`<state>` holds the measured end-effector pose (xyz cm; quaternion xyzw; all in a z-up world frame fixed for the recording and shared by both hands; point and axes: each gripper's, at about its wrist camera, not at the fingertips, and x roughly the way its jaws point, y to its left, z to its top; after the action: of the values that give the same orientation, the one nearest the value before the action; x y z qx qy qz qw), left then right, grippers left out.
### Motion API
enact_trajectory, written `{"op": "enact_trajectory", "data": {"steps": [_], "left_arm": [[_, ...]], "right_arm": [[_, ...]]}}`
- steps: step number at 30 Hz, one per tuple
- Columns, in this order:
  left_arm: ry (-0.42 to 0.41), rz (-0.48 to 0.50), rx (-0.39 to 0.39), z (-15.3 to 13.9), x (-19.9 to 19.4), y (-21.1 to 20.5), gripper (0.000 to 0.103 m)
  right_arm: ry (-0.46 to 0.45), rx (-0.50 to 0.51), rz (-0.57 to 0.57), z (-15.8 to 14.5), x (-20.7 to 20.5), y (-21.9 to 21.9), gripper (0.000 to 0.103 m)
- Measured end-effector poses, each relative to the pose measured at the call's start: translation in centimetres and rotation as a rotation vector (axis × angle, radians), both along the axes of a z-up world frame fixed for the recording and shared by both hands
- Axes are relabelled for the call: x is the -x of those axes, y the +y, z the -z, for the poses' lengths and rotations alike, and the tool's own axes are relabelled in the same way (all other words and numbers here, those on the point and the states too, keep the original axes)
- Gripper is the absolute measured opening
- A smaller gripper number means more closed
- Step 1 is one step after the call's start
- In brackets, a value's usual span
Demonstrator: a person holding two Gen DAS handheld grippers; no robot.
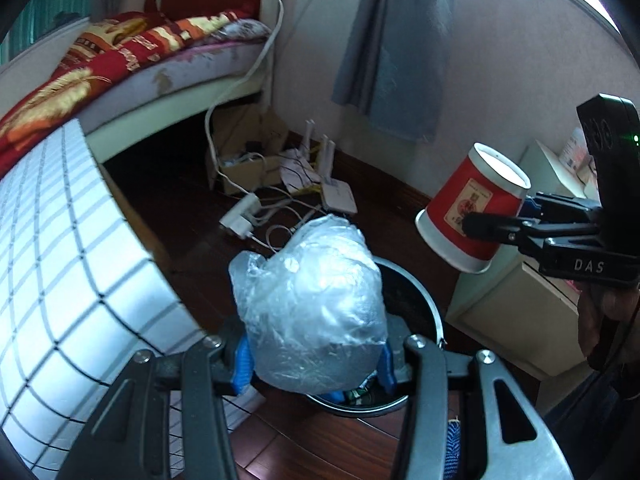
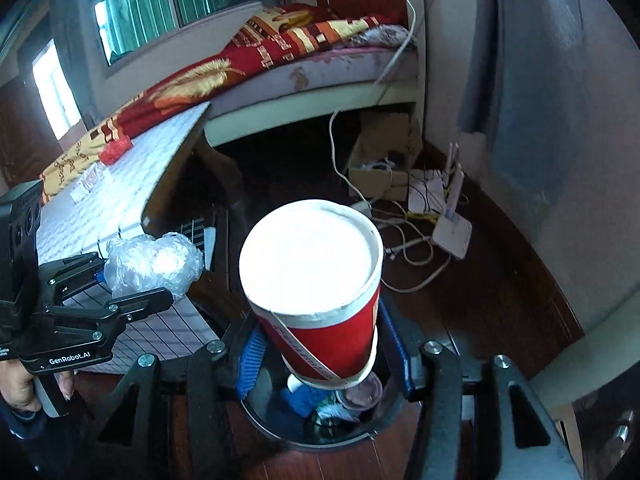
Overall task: Collect trash
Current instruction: 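Carry the paper cup and plastic bag toward the black bin, then open both tools over the bin to drop the cup and bag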
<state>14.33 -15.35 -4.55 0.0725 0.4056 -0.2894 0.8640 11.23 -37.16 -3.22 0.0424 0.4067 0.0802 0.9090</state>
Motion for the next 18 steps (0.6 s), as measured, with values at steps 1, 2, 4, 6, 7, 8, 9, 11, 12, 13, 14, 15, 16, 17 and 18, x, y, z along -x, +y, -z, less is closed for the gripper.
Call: {"op": "enact_trajectory", "data": {"steps": [1,2,4,6,7,8,9,11,12,13,14,15,16,17,18], "left_arm": [[0.011,0.010,-0.003,0.4,0.0,-0.4,0.049],[0.022,0.018,-0.003,0.8,-0.1,-0.6,0.049],[0.049,0.034,-0.007,1.8,-0.2,-1.2,0.049],[0.066,0.049,-0.011,2.5,-0.2,-1.7,0.049],[0.077,0.055,-0.017,3.0,-0.3,-2.0,0.049],[0.090,0.062,-0.020,3.5,-0.3,-2.3,0.049],[0.111,0.071,-0.022,4.1,-0.3,-2.7,0.049],[0.135,0.077,-0.024,4.9,-0.4,-3.0,0.049],[0.151,0.082,-0.024,5.3,-0.4,-3.2,0.049],[0.169,0.086,-0.022,5.9,-0.5,-3.5,0.049],[0.179,0.089,-0.020,6.1,-0.6,-3.6,0.049],[0.192,0.093,-0.017,6.6,-0.7,-3.7,0.049],[0.200,0.094,-0.018,7.0,-0.8,-3.9,0.049],[0.213,0.098,-0.016,7.4,-0.9,-4.0,0.049],[0.228,0.103,-0.010,7.7,-1.0,-4.1,0.050]], "right_arm": [[0.007,0.001,-0.002,0.4,0.1,-0.2,0.055],[0.016,0.002,-0.004,0.8,0.1,-0.4,0.055],[0.037,-0.005,-0.012,1.8,0.2,-0.9,0.055],[0.058,-0.008,-0.024,2.9,0.3,-1.1,0.055],[0.068,-0.008,-0.033,3.4,0.3,-1.2,0.055],[0.077,-0.005,-0.041,3.9,0.2,-1.0,0.055],[0.093,0.002,-0.053,4.7,0.1,-0.9,0.055],[0.117,0.008,-0.074,5.8,-0.1,-0.7,0.055],[0.133,0.015,-0.091,6.6,-0.3,-0.6,0.055],[0.144,0.020,-0.101,7.2,-0.3,-0.5,0.055],[0.159,0.024,-0.112,7.9,-0.4,-0.3,0.055],[0.180,0.025,-0.127,8.8,-0.5,-0.2,0.055],[0.190,0.024,-0.136,9.3,-0.7,0.1,0.055],[0.203,0.029,-0.150,10.1,-0.8,0.3,0.055],[0.214,0.037,-0.157,10.6,-0.9,0.4,0.058]]}}
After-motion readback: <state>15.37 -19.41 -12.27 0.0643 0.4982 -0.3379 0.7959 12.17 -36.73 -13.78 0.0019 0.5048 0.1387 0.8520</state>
